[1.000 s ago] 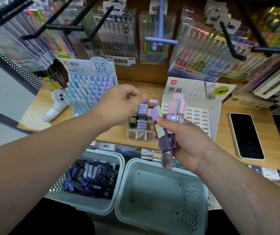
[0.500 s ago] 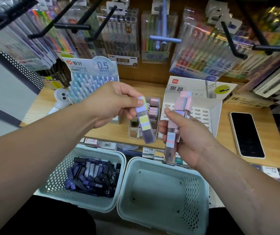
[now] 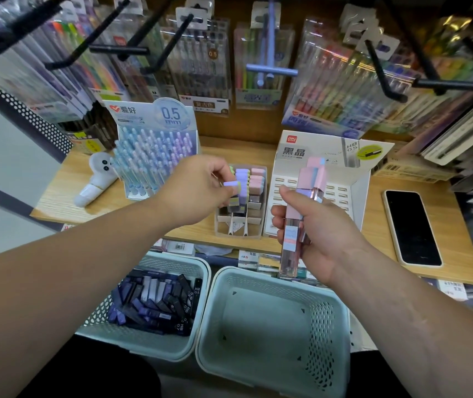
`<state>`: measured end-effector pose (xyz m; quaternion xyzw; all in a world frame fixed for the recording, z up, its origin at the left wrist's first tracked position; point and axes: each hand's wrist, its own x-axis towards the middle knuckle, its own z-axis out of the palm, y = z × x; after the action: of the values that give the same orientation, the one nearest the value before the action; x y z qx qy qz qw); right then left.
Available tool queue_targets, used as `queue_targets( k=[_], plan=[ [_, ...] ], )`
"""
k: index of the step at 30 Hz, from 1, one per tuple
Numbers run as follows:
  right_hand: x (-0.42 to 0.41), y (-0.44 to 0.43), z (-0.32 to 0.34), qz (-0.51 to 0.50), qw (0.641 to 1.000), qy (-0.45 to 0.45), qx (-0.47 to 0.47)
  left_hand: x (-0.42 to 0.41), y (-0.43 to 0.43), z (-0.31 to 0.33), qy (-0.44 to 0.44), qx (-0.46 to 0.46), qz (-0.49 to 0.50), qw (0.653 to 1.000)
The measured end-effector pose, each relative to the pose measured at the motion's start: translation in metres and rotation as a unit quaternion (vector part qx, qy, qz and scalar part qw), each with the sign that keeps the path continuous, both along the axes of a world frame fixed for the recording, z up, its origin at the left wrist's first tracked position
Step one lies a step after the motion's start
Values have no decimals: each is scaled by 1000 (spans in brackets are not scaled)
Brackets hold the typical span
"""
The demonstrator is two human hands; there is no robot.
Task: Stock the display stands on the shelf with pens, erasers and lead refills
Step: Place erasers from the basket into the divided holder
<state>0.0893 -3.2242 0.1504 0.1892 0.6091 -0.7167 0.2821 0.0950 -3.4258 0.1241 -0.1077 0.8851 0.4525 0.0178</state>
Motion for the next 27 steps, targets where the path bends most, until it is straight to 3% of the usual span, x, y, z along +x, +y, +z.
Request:
queue_targets(
  k=[15,22,27],
  plan=[
    [-4,12,1,-8,1000,-1,-16,-13,10,-27,36,-113,-62,991],
    [-3,13,0,19,999,-15,-36,-15,5,-36,103,-242,-95,960],
    [-2,12,-1,33,997,-32,-57,-15,5,-40,124,-341,-153,919]
  ],
)
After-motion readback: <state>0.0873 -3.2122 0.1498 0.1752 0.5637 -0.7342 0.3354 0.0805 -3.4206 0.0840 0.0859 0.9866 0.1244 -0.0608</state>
